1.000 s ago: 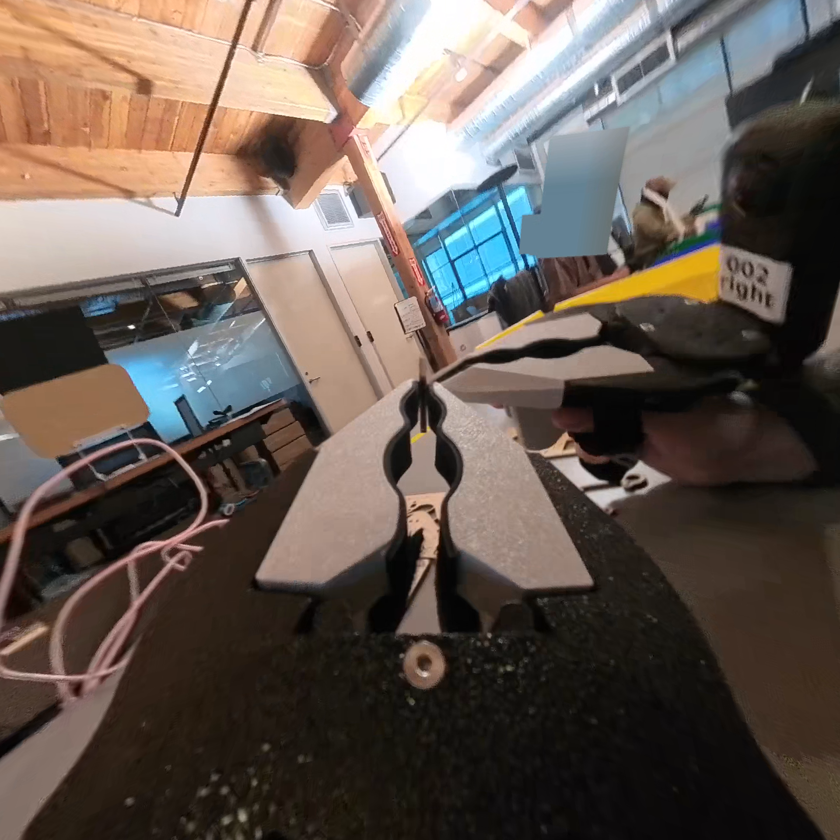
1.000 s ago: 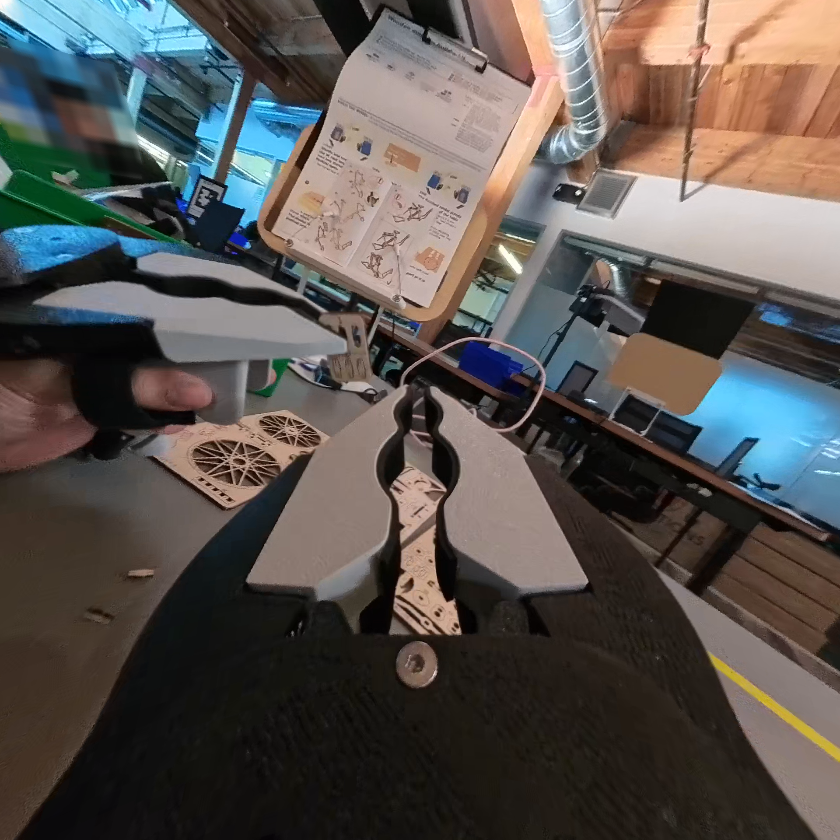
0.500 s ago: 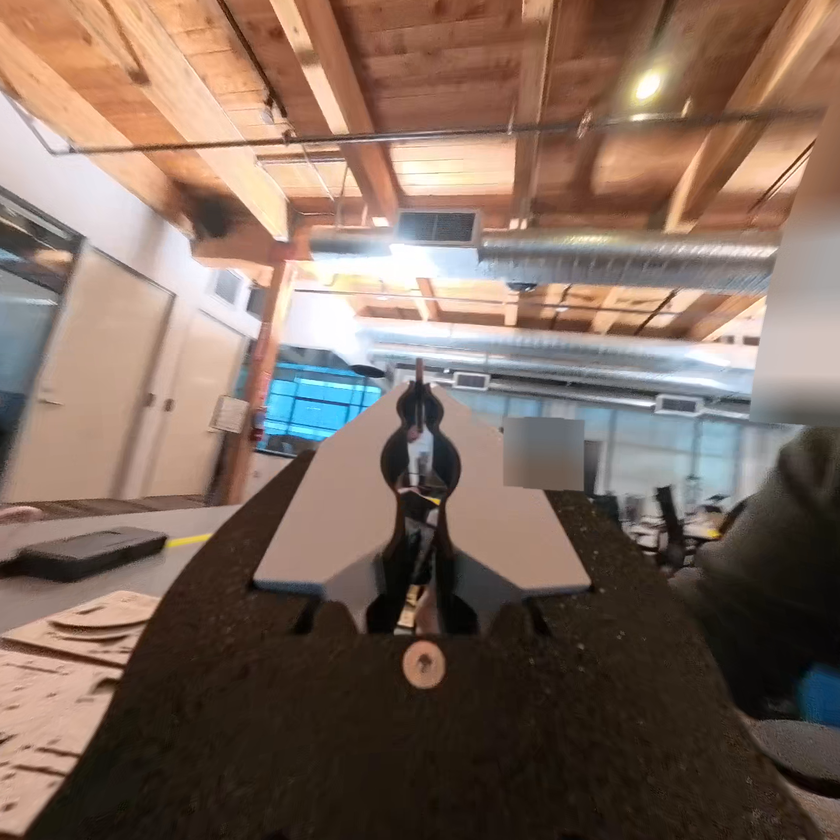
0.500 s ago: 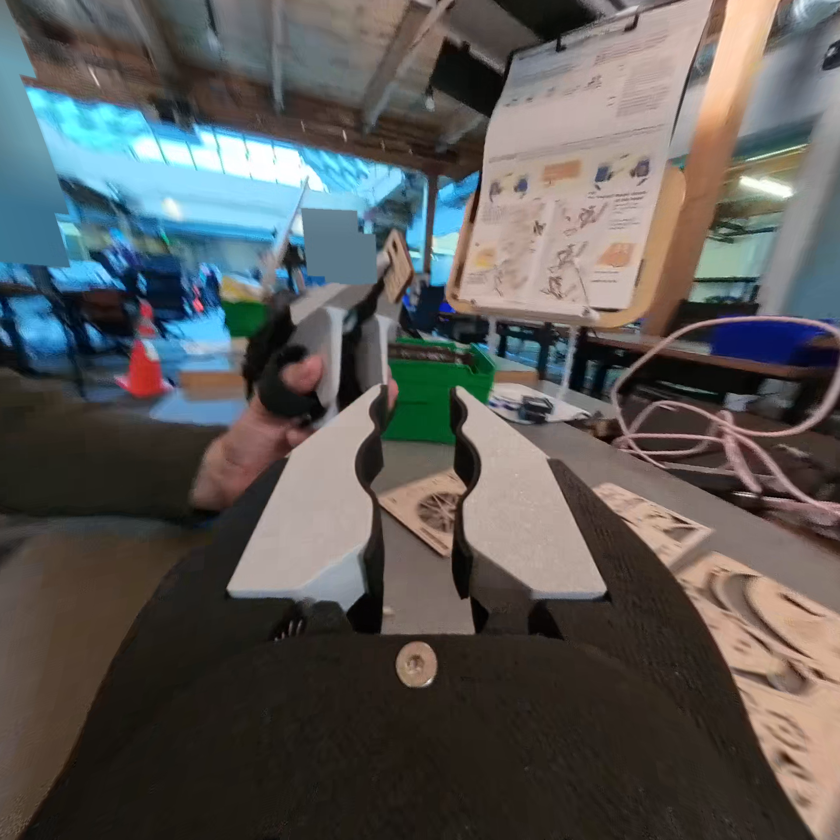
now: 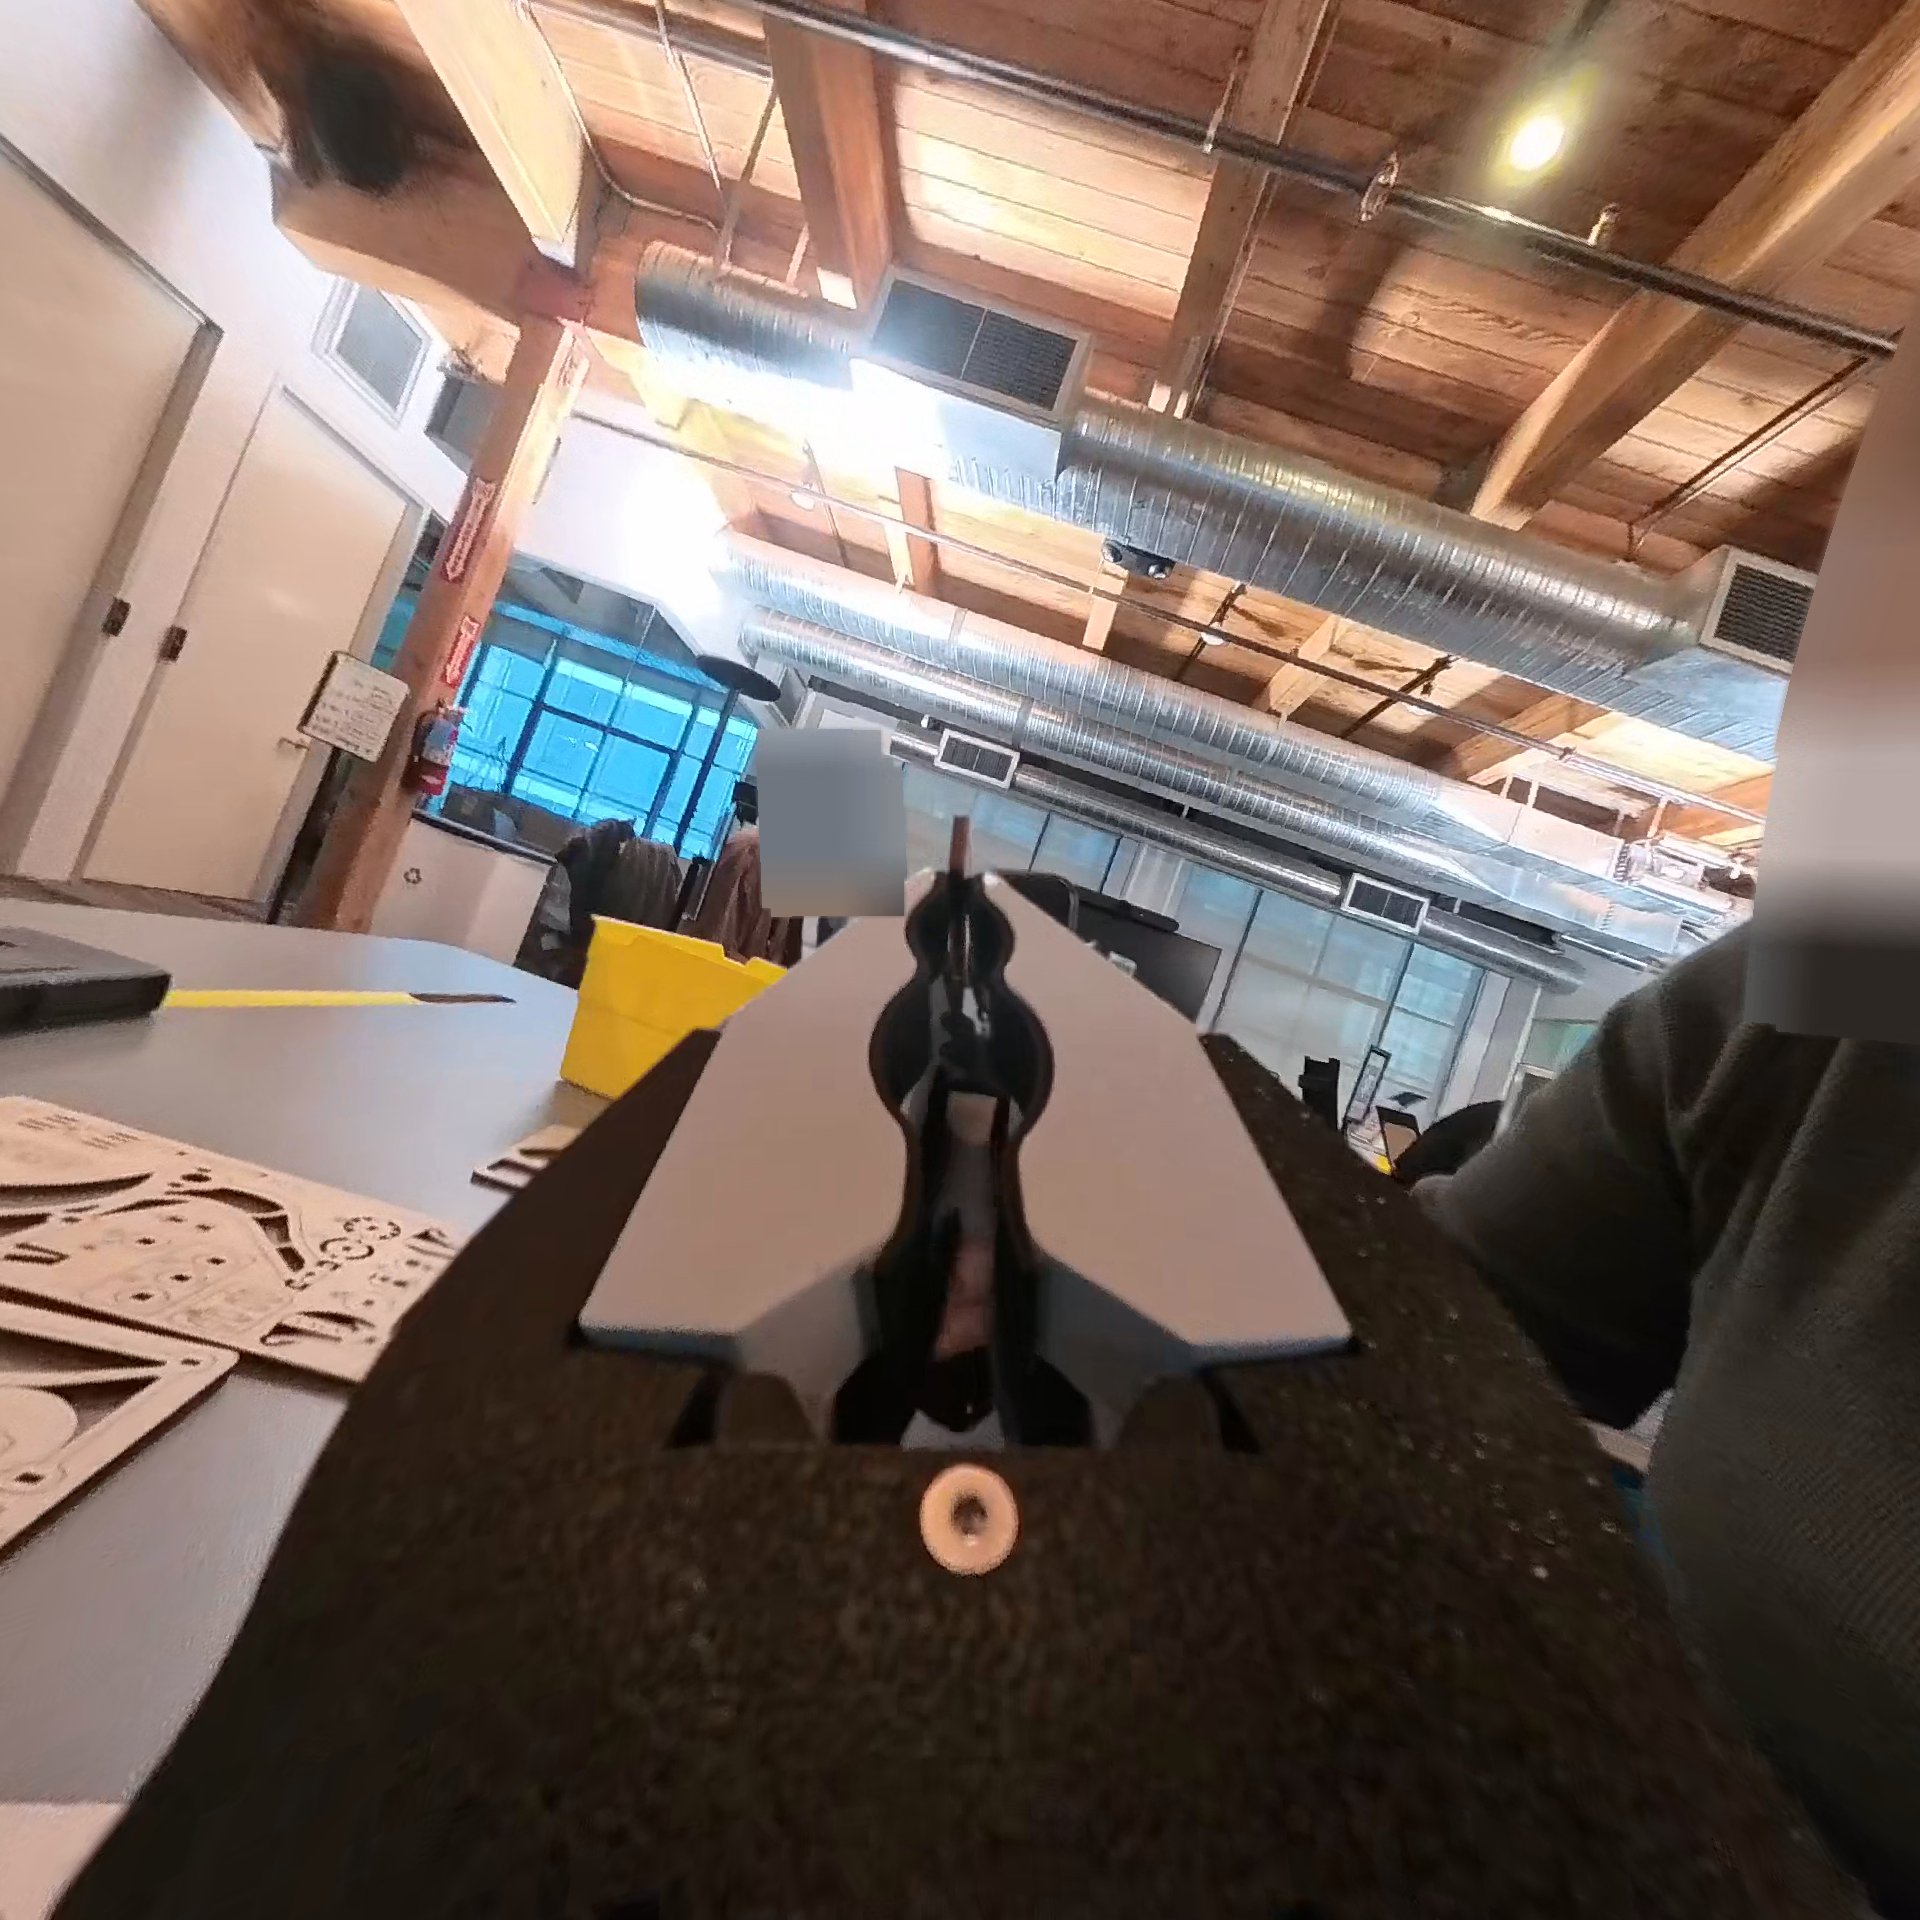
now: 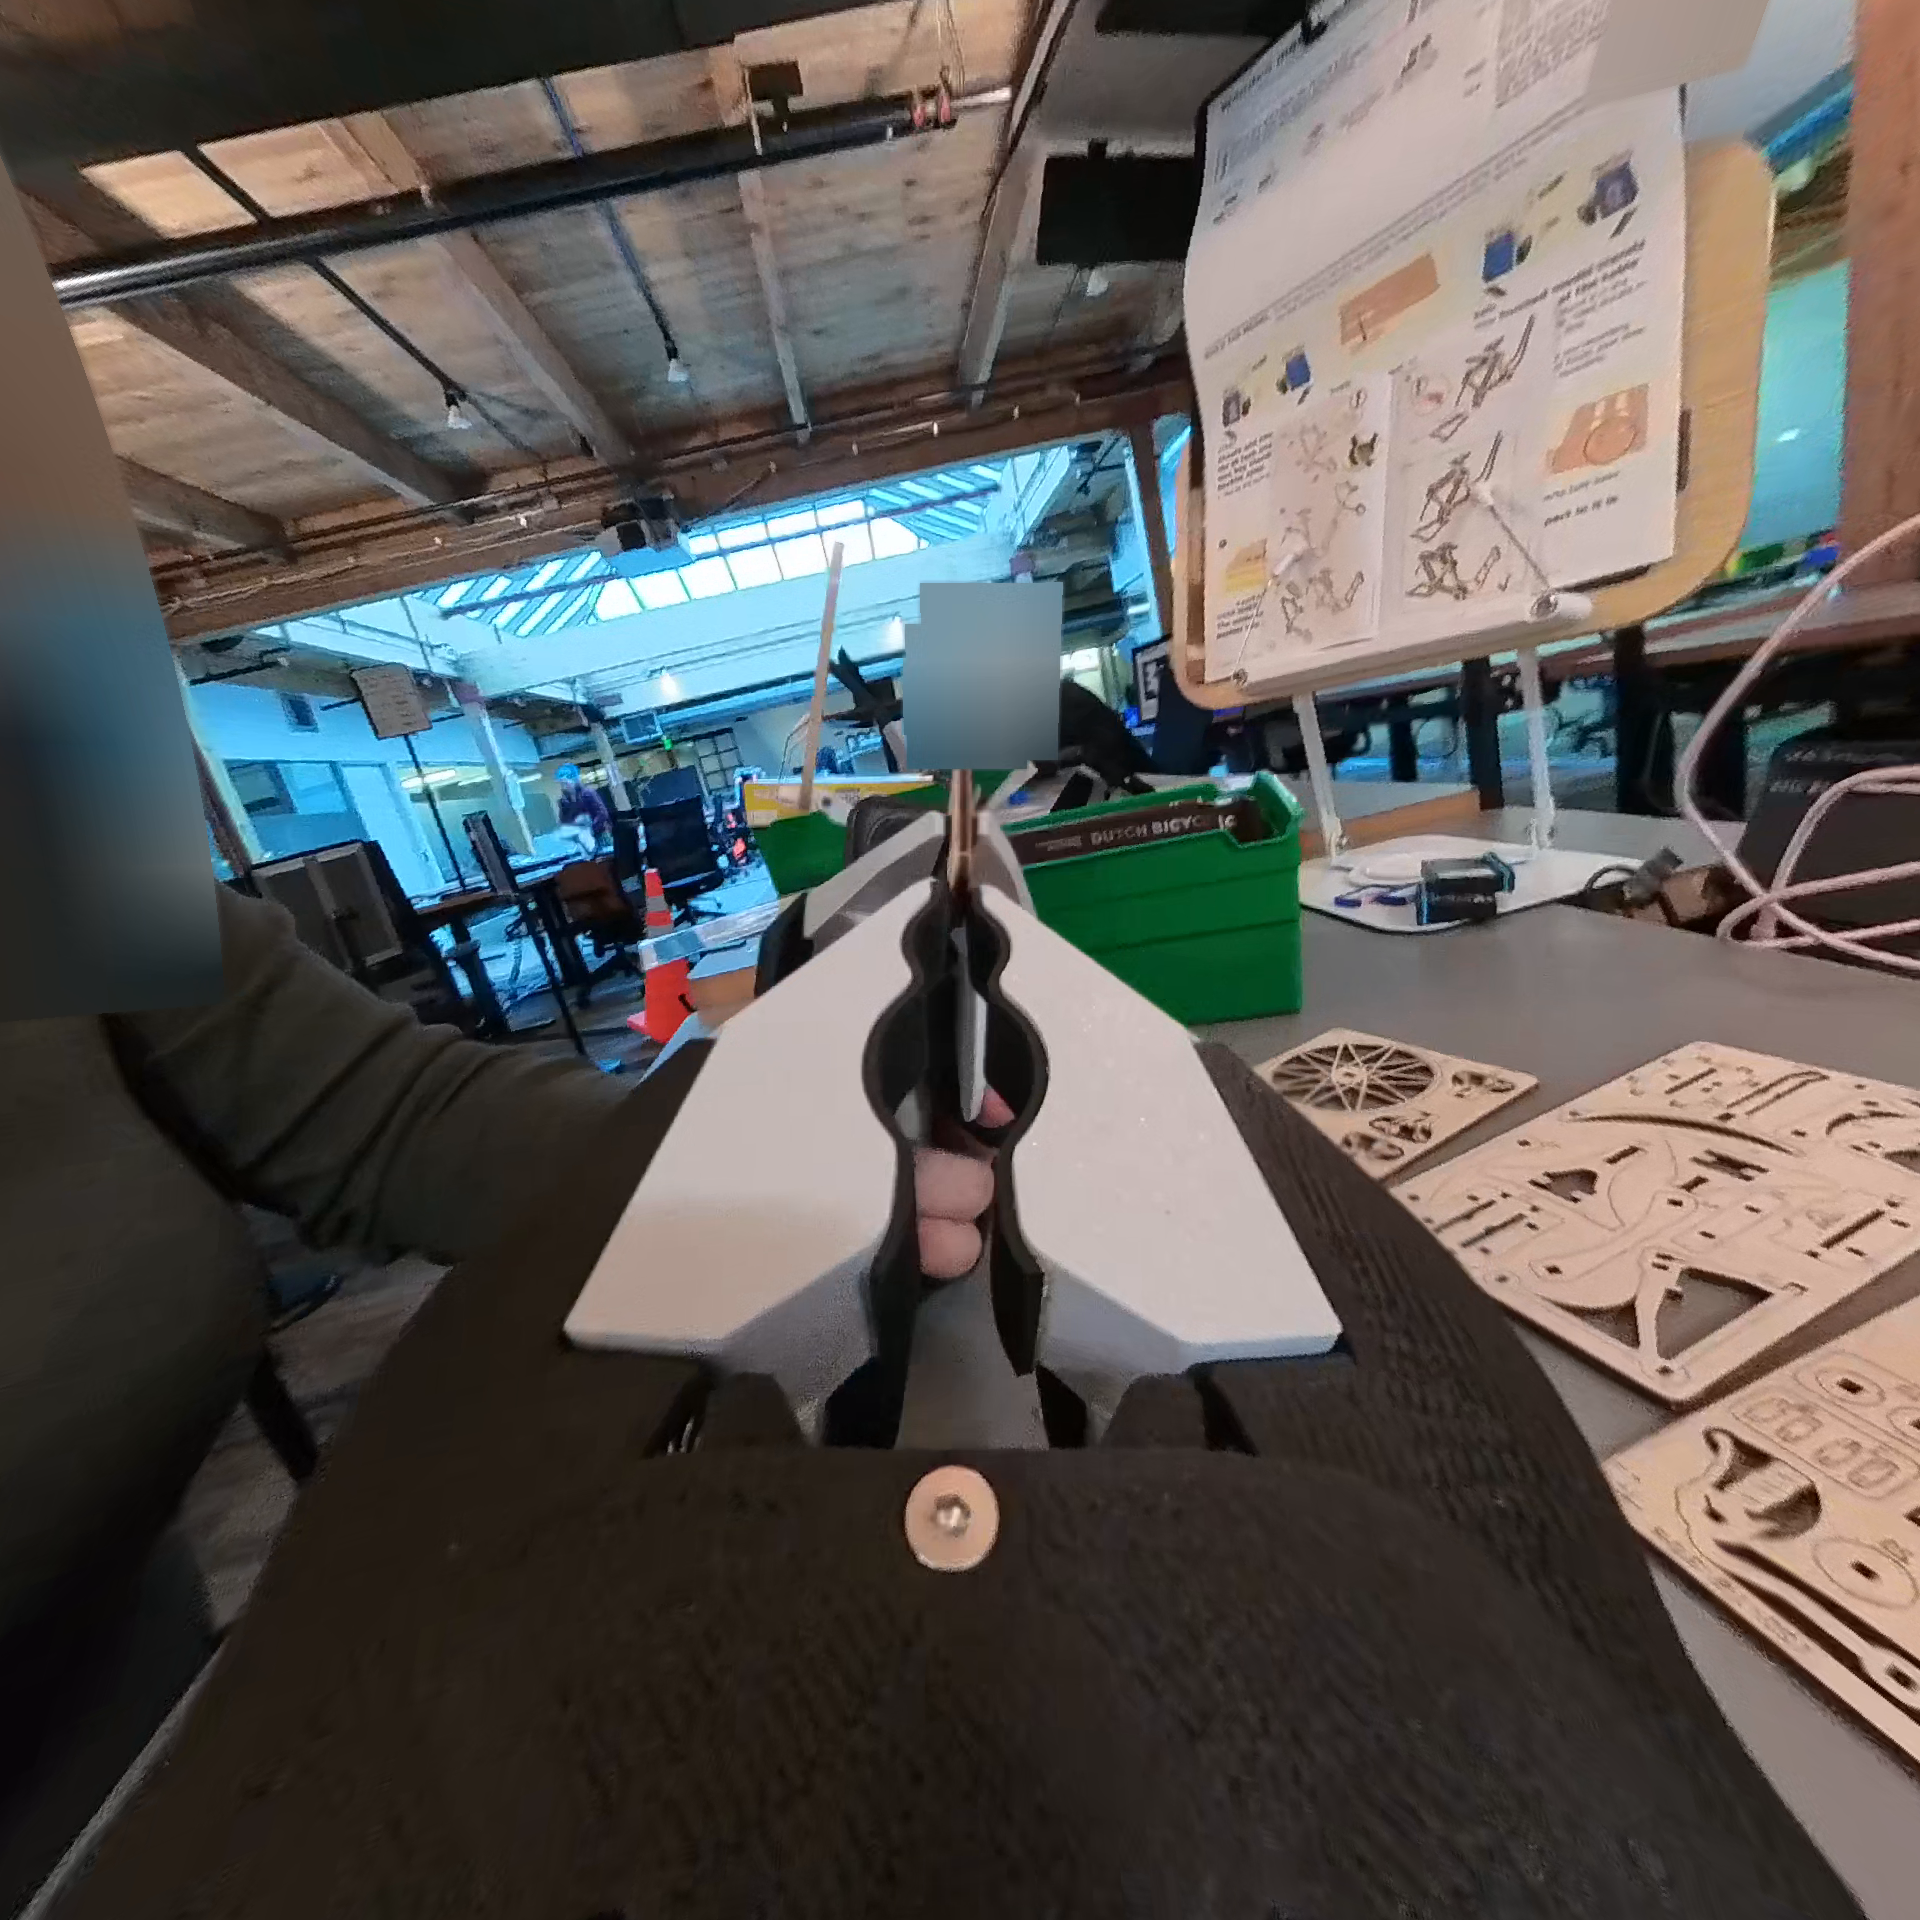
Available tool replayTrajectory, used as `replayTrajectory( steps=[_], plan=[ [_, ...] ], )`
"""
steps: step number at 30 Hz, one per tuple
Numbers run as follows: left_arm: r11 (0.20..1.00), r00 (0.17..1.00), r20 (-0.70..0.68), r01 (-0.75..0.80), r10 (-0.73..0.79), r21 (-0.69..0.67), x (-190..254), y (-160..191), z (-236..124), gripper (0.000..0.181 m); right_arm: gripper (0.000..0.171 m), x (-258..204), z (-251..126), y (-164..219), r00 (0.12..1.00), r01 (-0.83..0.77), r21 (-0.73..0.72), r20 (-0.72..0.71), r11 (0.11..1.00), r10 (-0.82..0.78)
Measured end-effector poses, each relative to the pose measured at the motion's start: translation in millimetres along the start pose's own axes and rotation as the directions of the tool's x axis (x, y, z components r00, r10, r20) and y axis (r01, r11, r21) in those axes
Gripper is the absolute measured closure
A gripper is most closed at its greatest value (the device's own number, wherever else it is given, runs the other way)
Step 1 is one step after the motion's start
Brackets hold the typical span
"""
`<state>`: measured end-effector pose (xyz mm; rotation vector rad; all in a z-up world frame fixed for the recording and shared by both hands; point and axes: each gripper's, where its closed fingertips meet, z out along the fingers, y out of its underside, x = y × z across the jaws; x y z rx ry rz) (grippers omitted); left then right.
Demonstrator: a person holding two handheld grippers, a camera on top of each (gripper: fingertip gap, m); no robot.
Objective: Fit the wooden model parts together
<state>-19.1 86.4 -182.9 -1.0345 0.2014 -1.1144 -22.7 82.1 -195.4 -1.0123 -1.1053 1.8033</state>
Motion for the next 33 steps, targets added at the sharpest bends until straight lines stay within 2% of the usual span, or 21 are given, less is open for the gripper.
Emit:
replayTrajectory(
  steps=[3, 5, 6, 10, 11, 12, 13, 15, 17, 19, 21, 23, 26, 28, 30, 31, 33],
  plan=[
    [0.985, 0.994, -0.042, 0.097, -0.104, -0.14, -3, 8, 0, 0.18, 0.171, 3, -5, 3, 0.999, 0.032, -0.08, 0.005, 0.996, -0.032],
    [0.944, 0.975, -0.062, 0.19, -0.214, -0.269, -4, 15, -4, 0.18, 0.171, 3, -7, 6, 0.998, 0.057, -0.136, 0.005, 0.989, -0.057],
    [0.932, 0.974, -0.066, 0.187, -0.217, -0.31, -4, 18, -6, 0.18, 0.171, 2, -7, 9, 0.998, 0.069, -0.164, 0.009, 0.984, -0.068],
    [0.91, 0.998, -0.053, 0.001, -0.025, -0.414, -7, 27, -13, 0.179, 0.17, 4, -12, 20, 0.997, 0.078, -0.272, 0.024, 0.959, -0.075],
    [0.909, 0.999, -0.029, -0.052, 0.044, -0.413, -11, 26, -13, 0.166, 0.171, 4, -15, 25, 0.997, 0.078, -0.315, 0.039, 0.946, -0.069],
    [0.911, 0.995, 0.004, -0.09, 0.1, -0.402, -13, 22, -10, 0.136, 0.171, 3, -18, 33, 0.997, 0.078, -0.374, 0.053, 0.924, -0.063],
    [0.898, 0.991, 0.001, -0.121, 0.134, -0.423, -11, 22, -10, 0.119, 0.171, 3, -22, 41, 0.996, 0.087, -0.426, 0.062, 0.901, -0.067],
    [0.821, 0.98, -0.027, -0.179, 0.196, -0.542, -7, 37, -11, 0.11, 0.171, 0, -27, 50, 0.994, 0.097, -0.487, 0.082, 0.868, -0.065],
    [0.72, 0.965, -0.055, -0.227, 0.255, -0.656, -9, 57, -19, 0.115, 0.171, -3, -28, 53, 0.993, 0.106, -0.508, 0.093, 0.855, -0.067],
    [0.658, 0.962, -0.109, -0.252, 0.25, -0.71, -3, 72, -24, 0.135, 0.171, -4, -30, 54, 0.992, 0.116, -0.523, 0.104, 0.844, -0.073],
    [0.643, 0.963, -0.152, -0.261, 0.221, -0.72, 4, 78, -26, 0.158, 0.171, -4, -33, 57, 0.99, 0.136, -0.549, 0.11, 0.825, -0.09],
    [0.642, 0.971, -0.154, -0.236, 0.183, -0.729, 7, 81, -28, 0.159, 0.17, -6, -36, 59, 0.989, 0.137, -0.568, 0.118, 0.811, -0.084],
    [0.648, 0.981, -0.149, -0.196, 0.126, -0.736, 8, 83, -31, 0.165, 0.171, -8, -39, 61, 0.989, 0.14, -0.585, 0.125, 0.799, -0.082],
    [0.657, 0.979, -0.14, -0.204, 0.15, -0.725, 4, 81, -30, 0.18, 0.17, -8, -38, 58, 0.989, 0.139, -0.571, 0.122, 0.809, -0.084],
    [0.686, 0.974, -0.127, -0.224, 0.19, -0.693, 1, 74, -25, 0.181, 0.17, -3, -33, 48, 0.992, 0.126, -0.514, 0.081, 0.849, -0.098],
    [0.721, 0.972, -0.103, -0.226, 0.21, -0.655, -2, 66, -20, 0.181, 0.169, 0, -29, 38, 0.994, 0.107, -0.449, 0.053, 0.887, -0.094],
    [0.842, 0.978, -0.039, -0.198, 0.206, -0.503, -3, 43, -5, 0.181, 0.158, 1, -21, 16, 0.999, 0.035, -0.285, 0.016, 0.958, -0.031]
  ],
)
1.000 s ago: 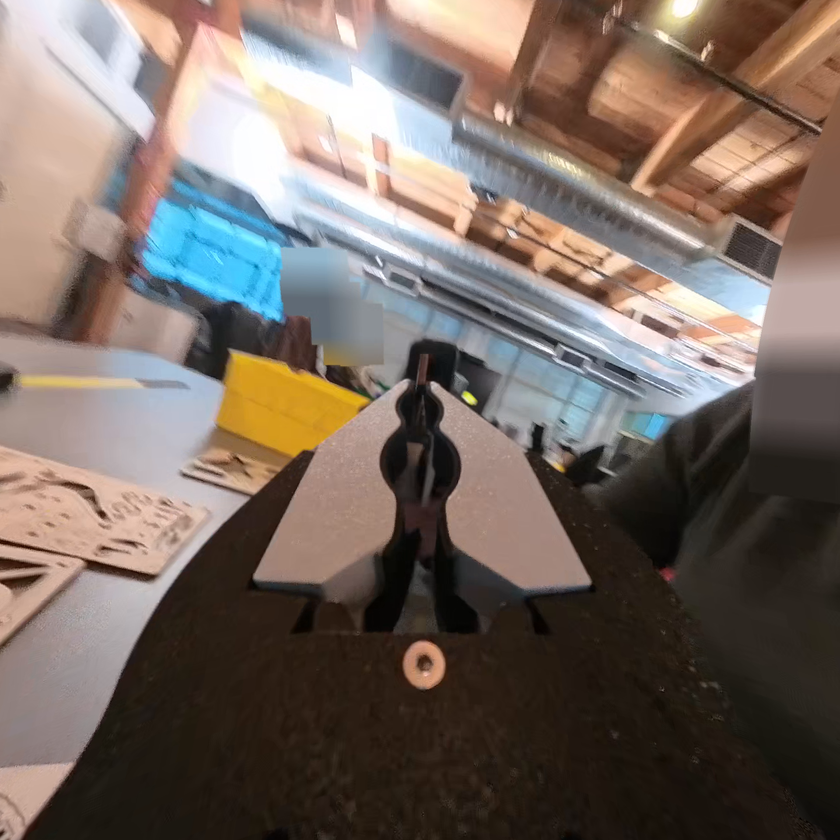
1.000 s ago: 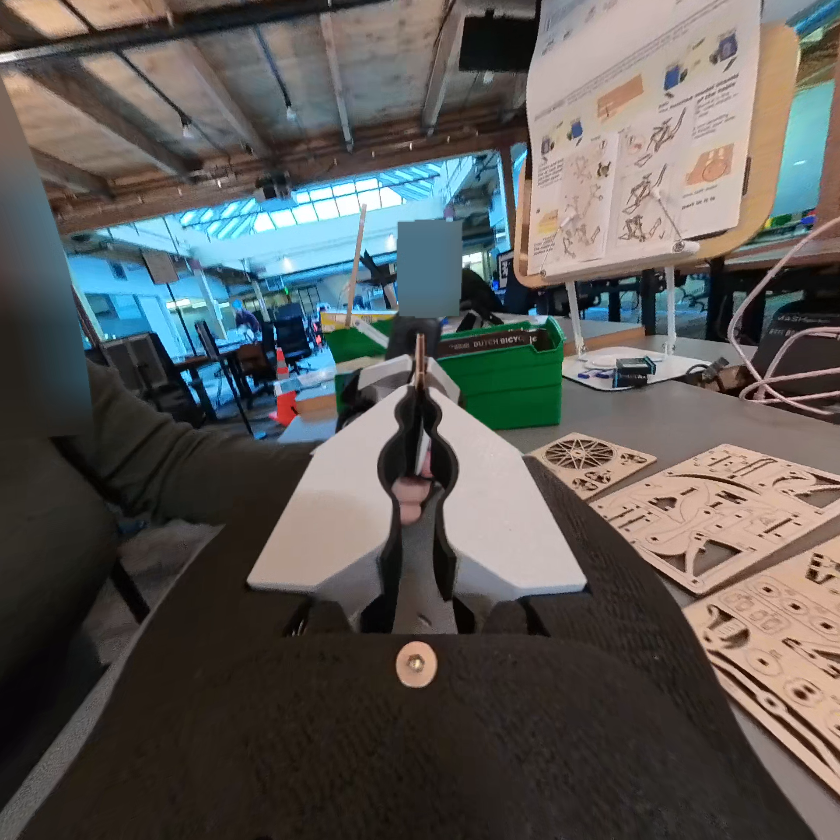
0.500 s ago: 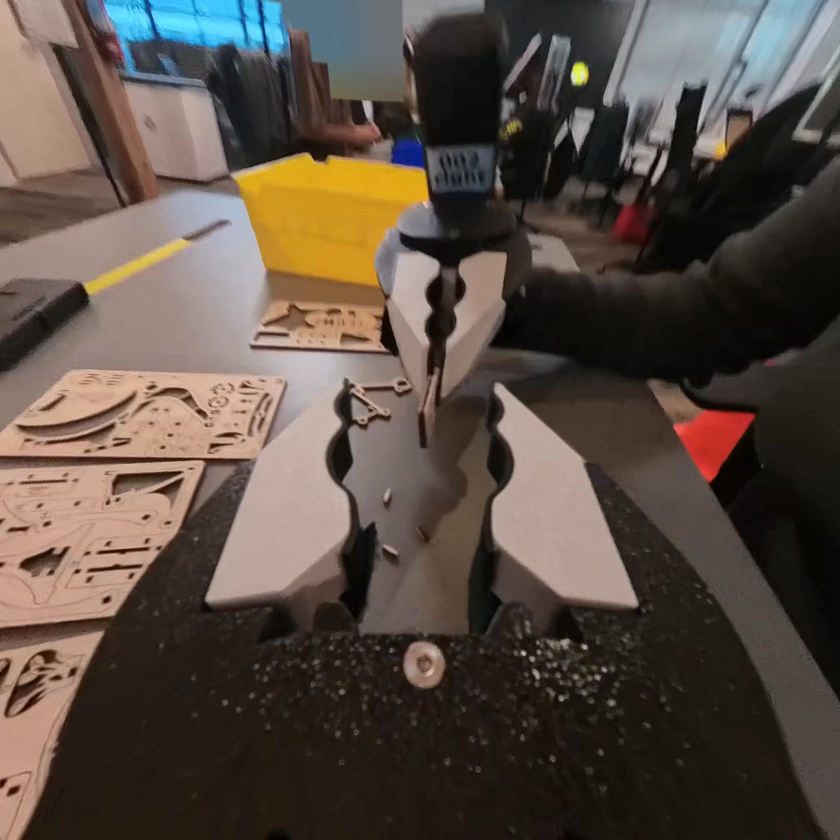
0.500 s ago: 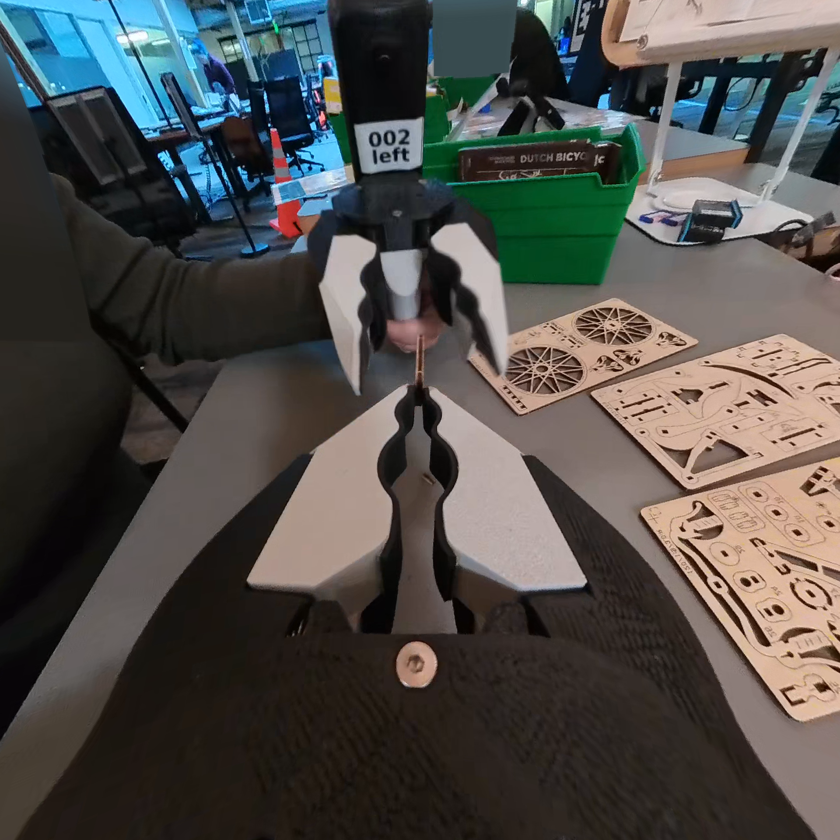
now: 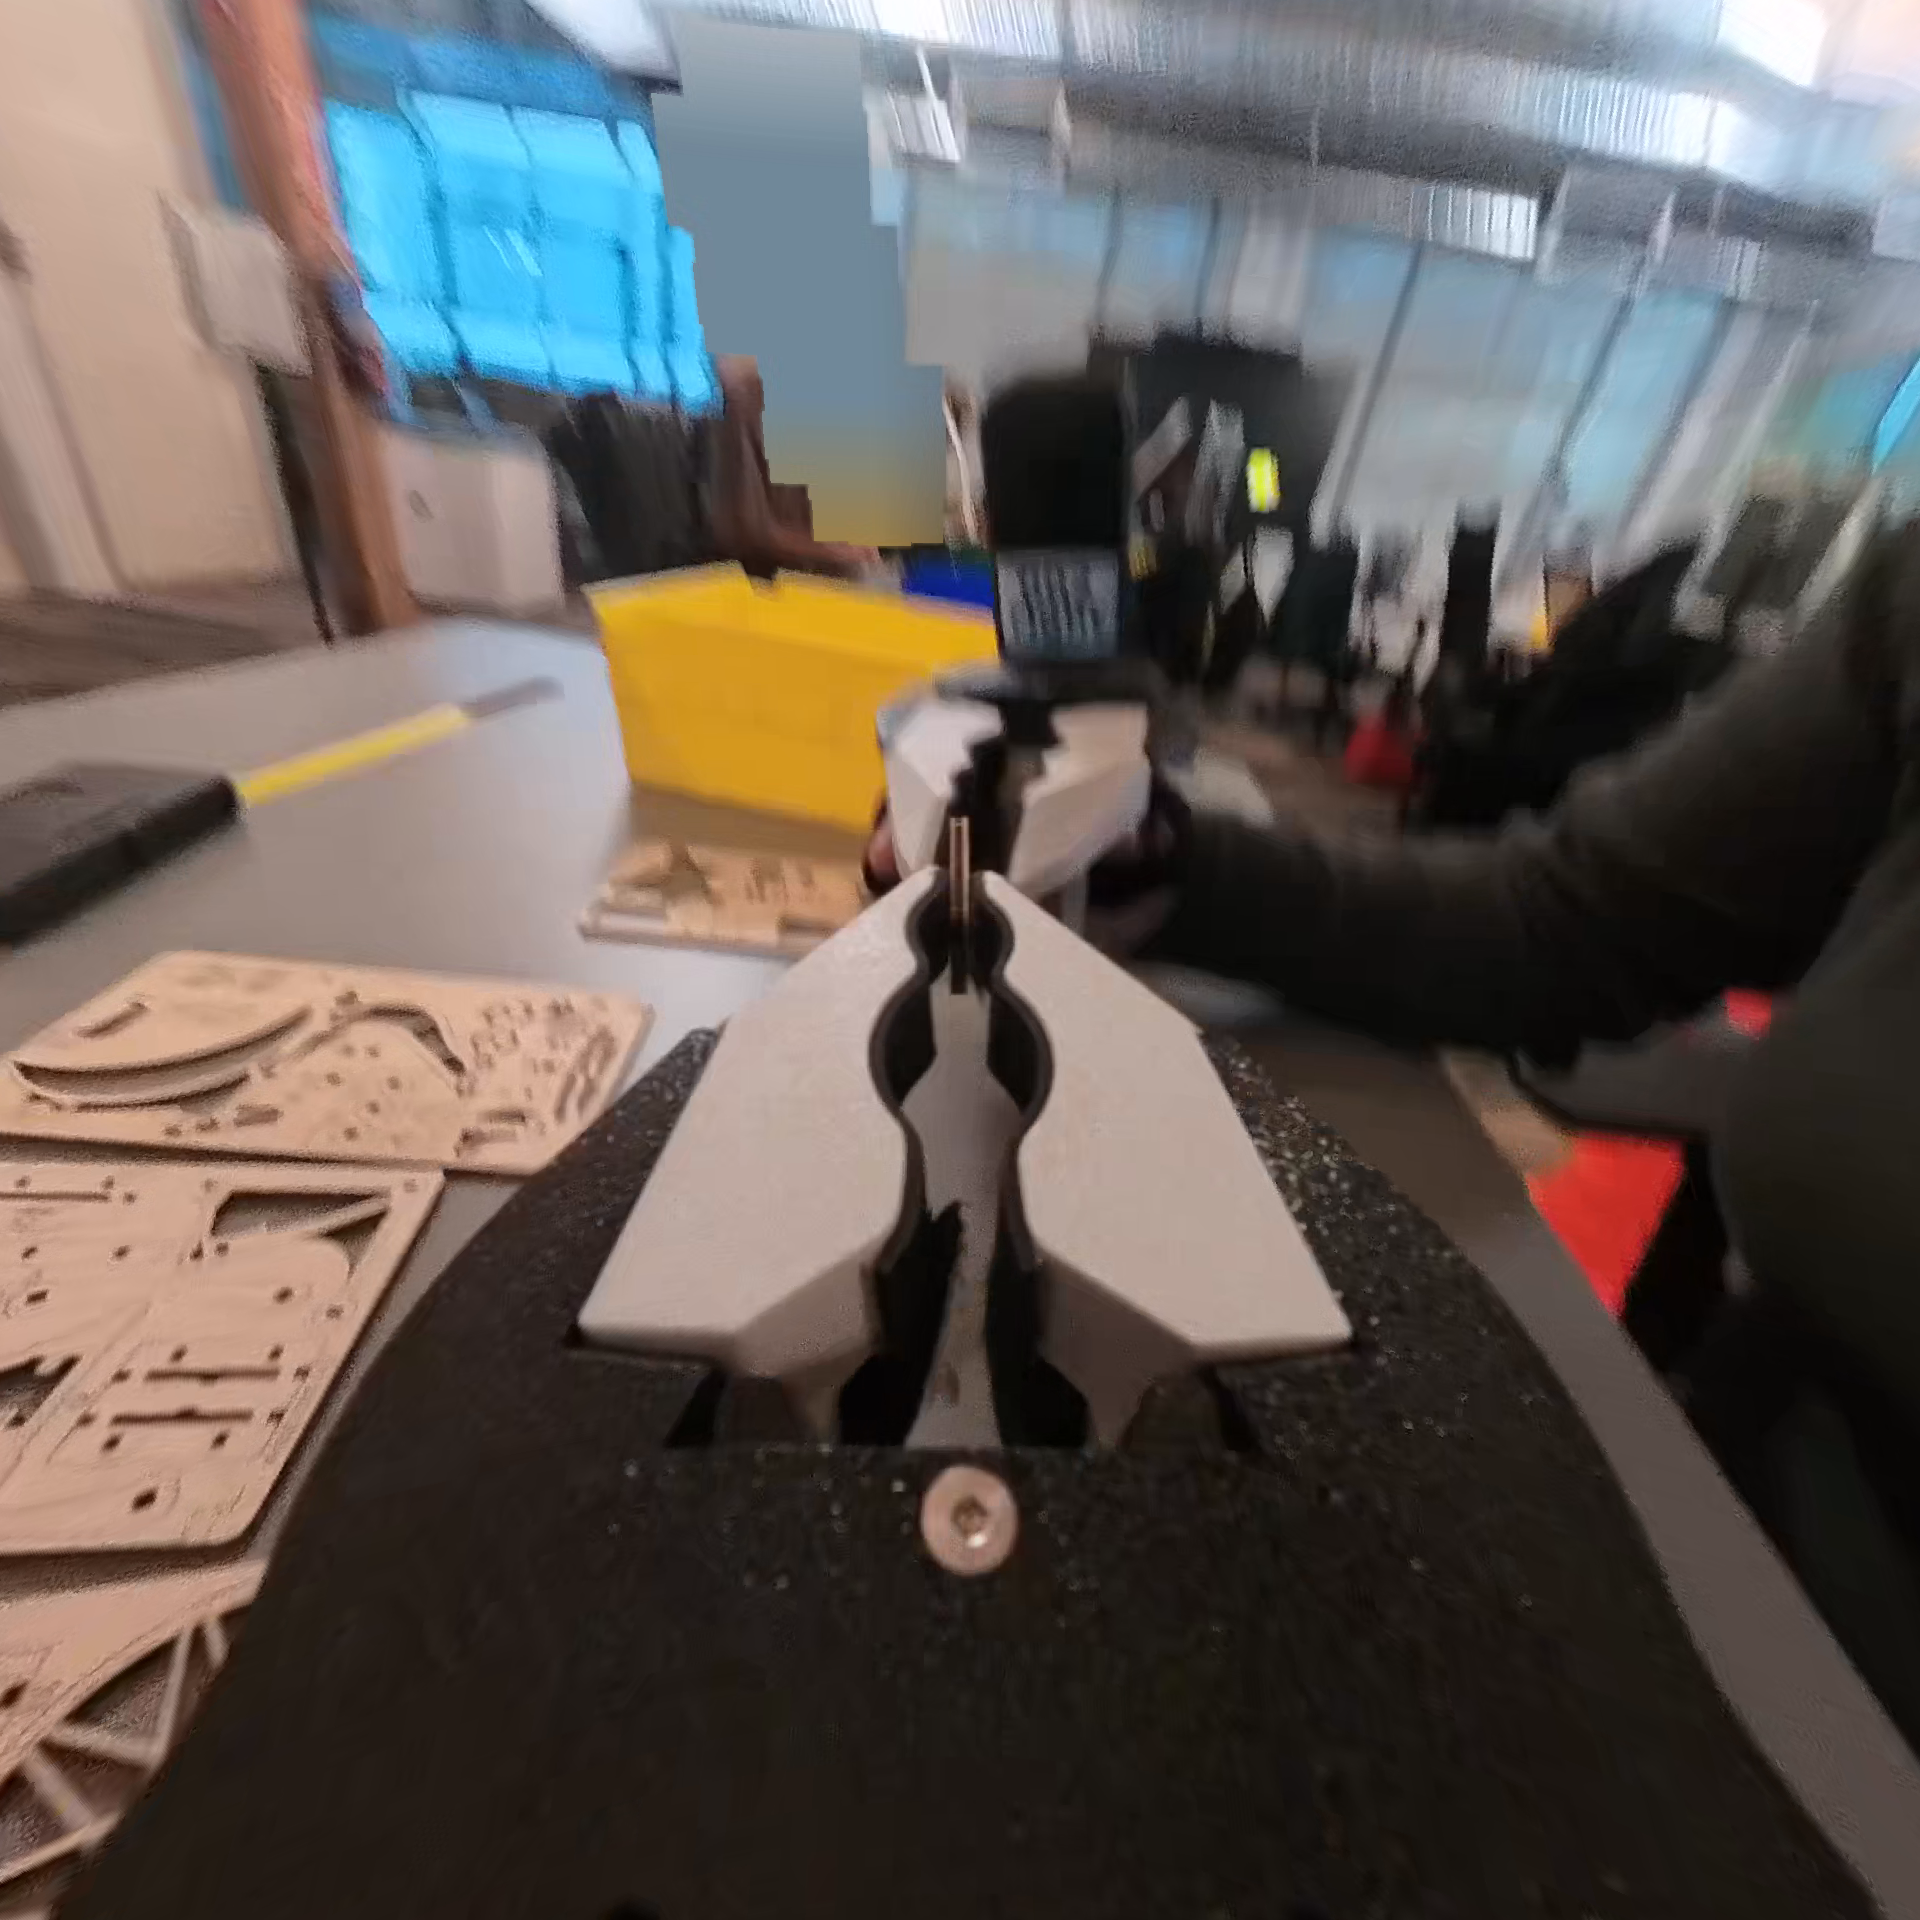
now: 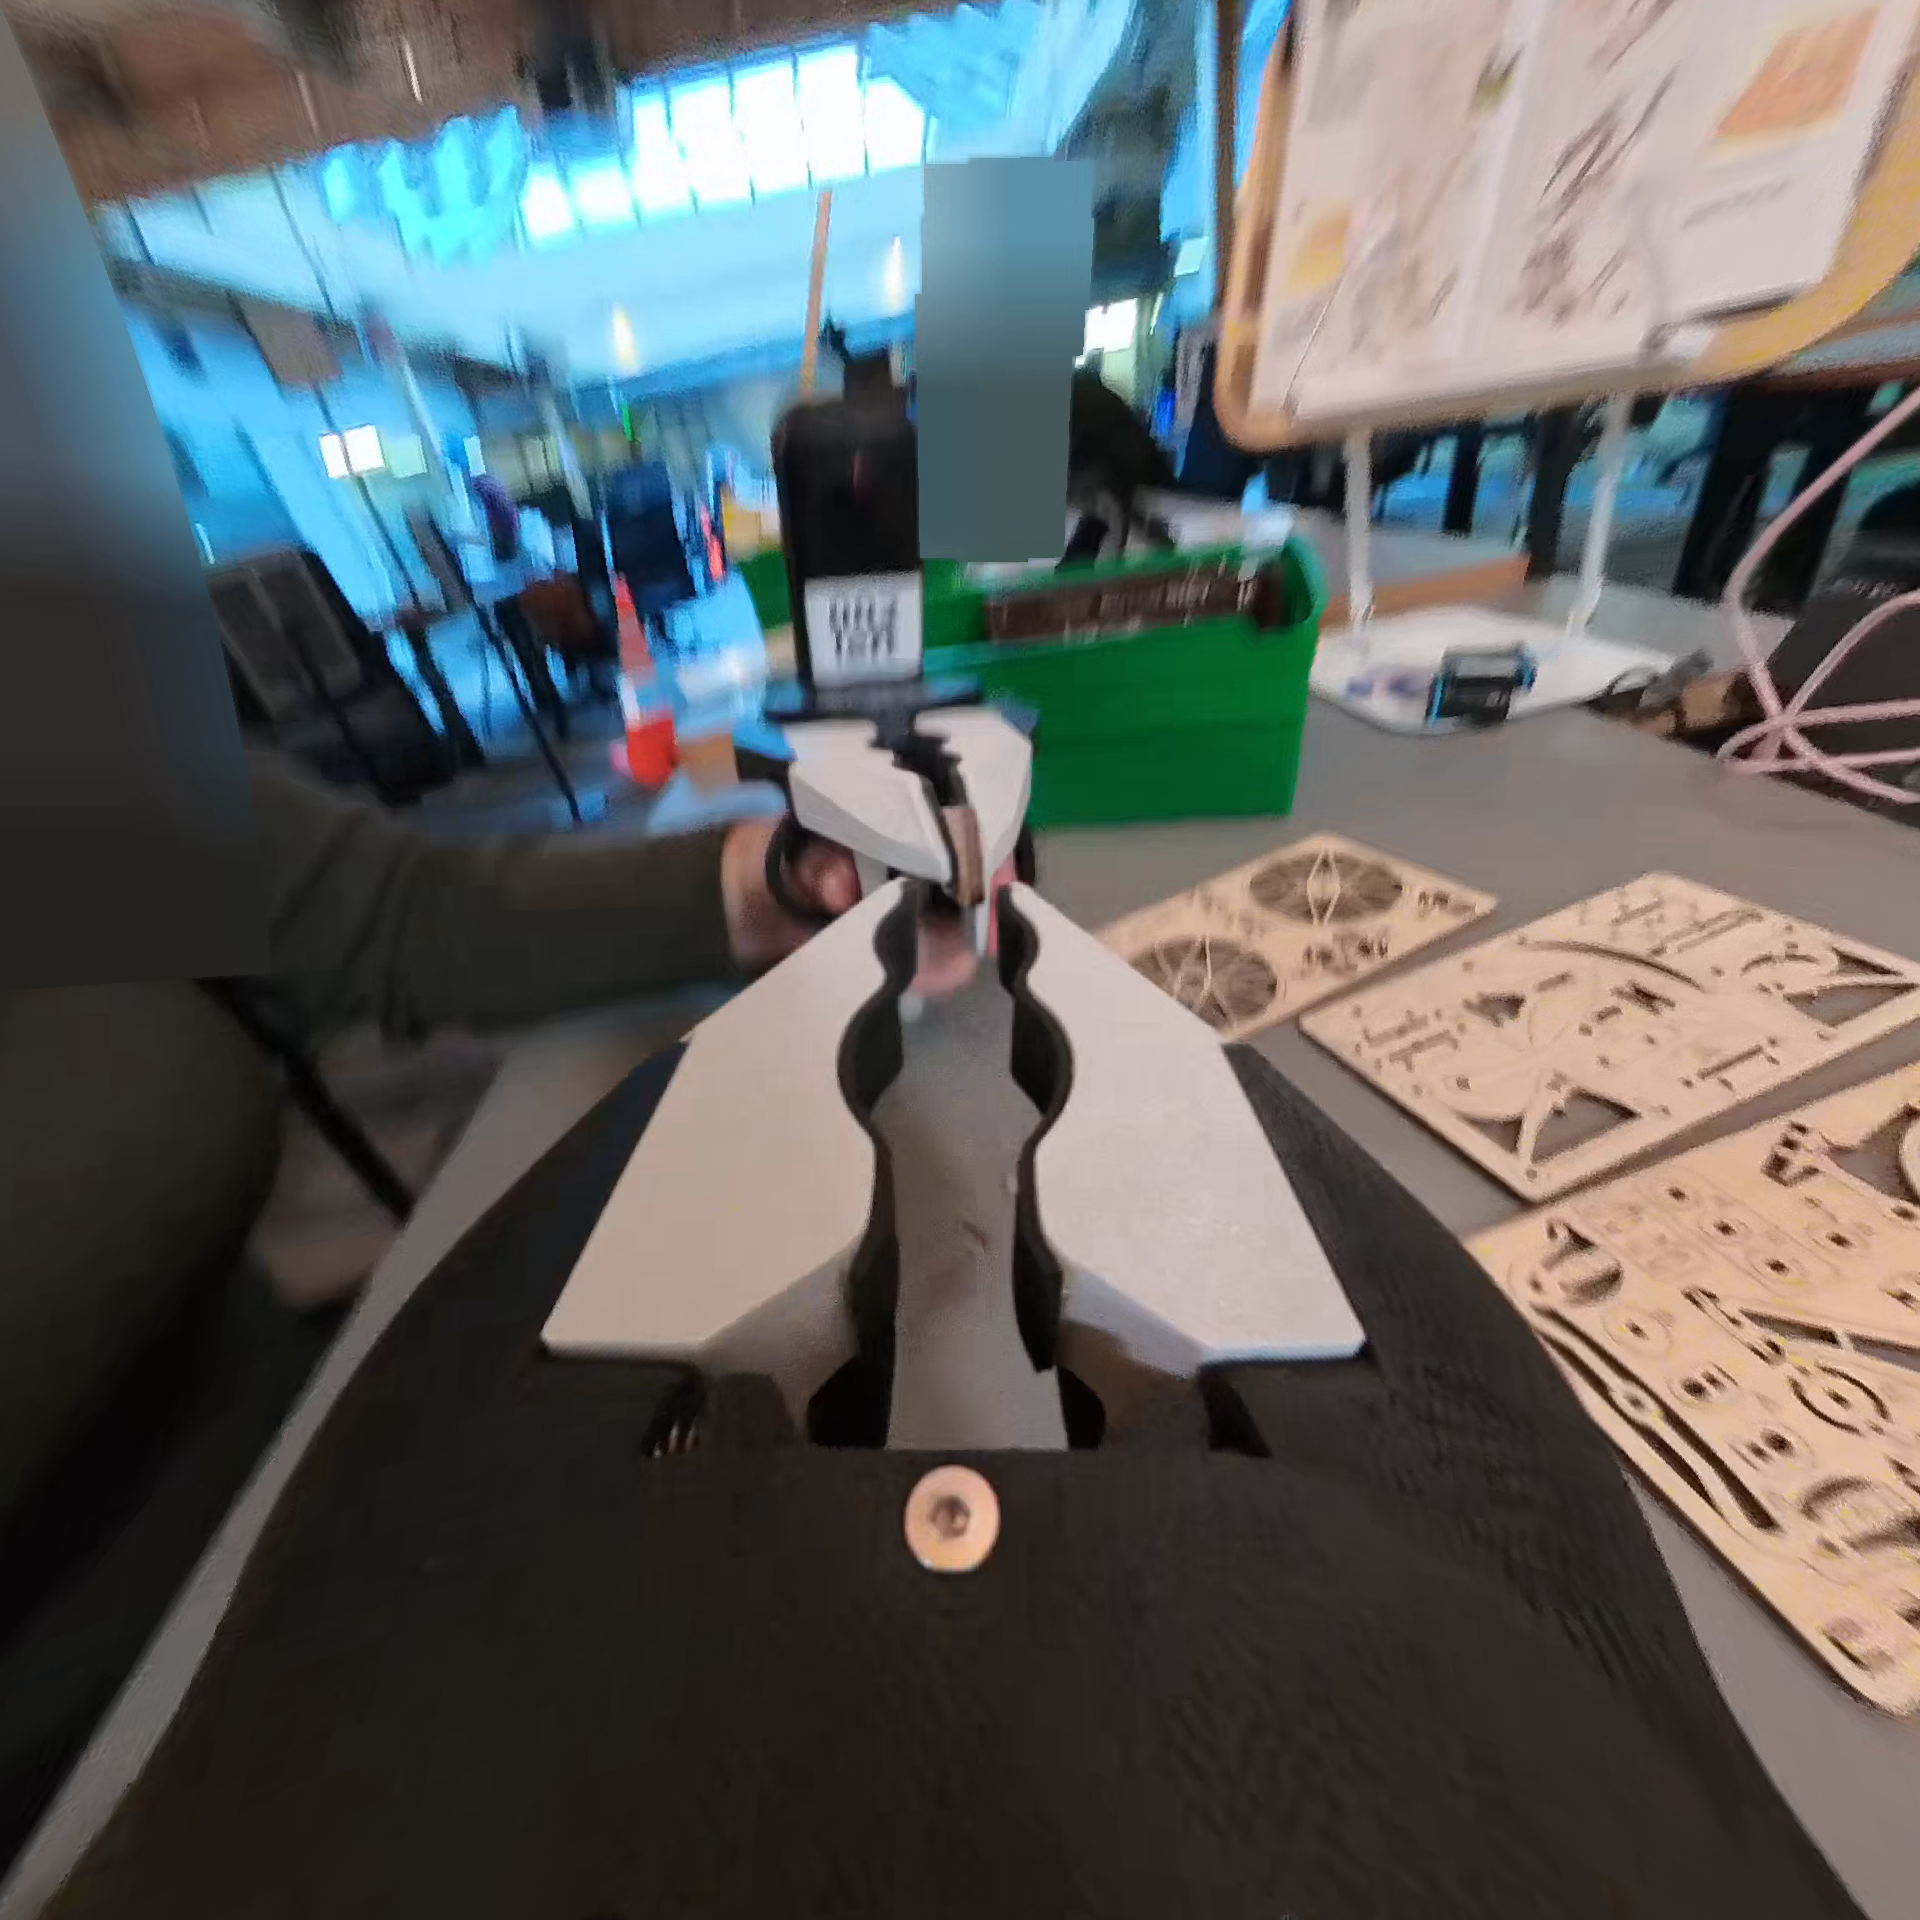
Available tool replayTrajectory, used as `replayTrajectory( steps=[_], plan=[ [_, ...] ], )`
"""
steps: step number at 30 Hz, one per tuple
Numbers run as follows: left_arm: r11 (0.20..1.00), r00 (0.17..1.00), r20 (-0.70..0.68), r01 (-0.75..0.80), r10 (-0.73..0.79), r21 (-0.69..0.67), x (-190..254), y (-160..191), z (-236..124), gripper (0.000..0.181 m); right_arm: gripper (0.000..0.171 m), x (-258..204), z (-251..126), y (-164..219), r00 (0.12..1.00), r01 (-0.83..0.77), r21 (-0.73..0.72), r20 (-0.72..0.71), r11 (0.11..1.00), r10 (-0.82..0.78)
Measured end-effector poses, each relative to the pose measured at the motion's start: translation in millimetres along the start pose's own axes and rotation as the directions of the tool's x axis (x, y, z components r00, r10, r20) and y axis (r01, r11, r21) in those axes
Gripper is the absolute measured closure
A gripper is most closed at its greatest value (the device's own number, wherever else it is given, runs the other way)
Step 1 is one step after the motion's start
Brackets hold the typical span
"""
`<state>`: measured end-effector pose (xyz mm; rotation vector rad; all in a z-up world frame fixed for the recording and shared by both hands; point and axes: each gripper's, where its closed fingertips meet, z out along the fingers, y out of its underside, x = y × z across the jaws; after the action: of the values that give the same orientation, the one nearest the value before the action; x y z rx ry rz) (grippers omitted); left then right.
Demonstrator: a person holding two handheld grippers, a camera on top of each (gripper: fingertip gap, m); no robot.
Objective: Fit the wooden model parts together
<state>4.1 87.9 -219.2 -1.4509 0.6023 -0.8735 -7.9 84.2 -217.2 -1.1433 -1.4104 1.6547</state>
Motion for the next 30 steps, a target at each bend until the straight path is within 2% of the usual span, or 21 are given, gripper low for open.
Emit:
replayTrajectory(
  steps=[2, 4, 6, 10, 14, 18, 23, 30],
  plan=[
    [0.968, 0.995, 0.039, 0.081, -0.093, 0.237, -9, -26, -6, 0.181, 0.153, 0, 1, -18, 0.998, -0.06, 0.188, 0.004, 0.98, 0.06],
    [0.881, 0.978, -0.054, 0.203, -0.2, 0.427, -8, -44, -16, 0.181, 0.154, 2, 1, -26, 0.991, -0.13, 0.343, 0.007, 0.93, 0.136],
    [0.828, 0.962, -0.095, 0.27, -0.258, 0.49, -10, -46, -17, 0.181, 0.153, 4, 2, -27, 0.978, -0.194, 0.428, 0.014, 0.883, 0.209],
    [0.88, 0.977, -0.072, 0.214, -0.202, 0.423, -1, -35, -1, 0.181, 0.156, 7, 1, -28, 0.978, -0.13, 0.455, -0.085, 0.881, 0.188],
    [0.868, 0.97, -0.081, 0.243, -0.231, 0.432, -2, -35, 0, 0.181, 0.17, 1, 1, -30, 0.984, -0.066, 0.432, -0.119, 0.899, 0.129],
    [0.89, 0.968, -0.095, 0.252, -0.234, 0.38, -1, -32, 1, 0.18, 0.171, 0, 0, -28, 0.986, -0.124, 0.422, -0.052, 0.898, 0.161],
    [0.917, 0.944, -0.181, 0.315, -0.275, 0.247, 5, -25, -1, 0.181, 0.171, -4, 0, -30, 0.989, -0.131, 0.4, -0.017, 0.907, 0.15],
    [0.973, 0.985, -0.068, 0.166, -0.157, 0.162, 1, -17, 0, 0.179, 0.171, 0, 0, -26, 0.988, -0.133, 0.365, -0.029, 0.921, 0.154]
  ],
)
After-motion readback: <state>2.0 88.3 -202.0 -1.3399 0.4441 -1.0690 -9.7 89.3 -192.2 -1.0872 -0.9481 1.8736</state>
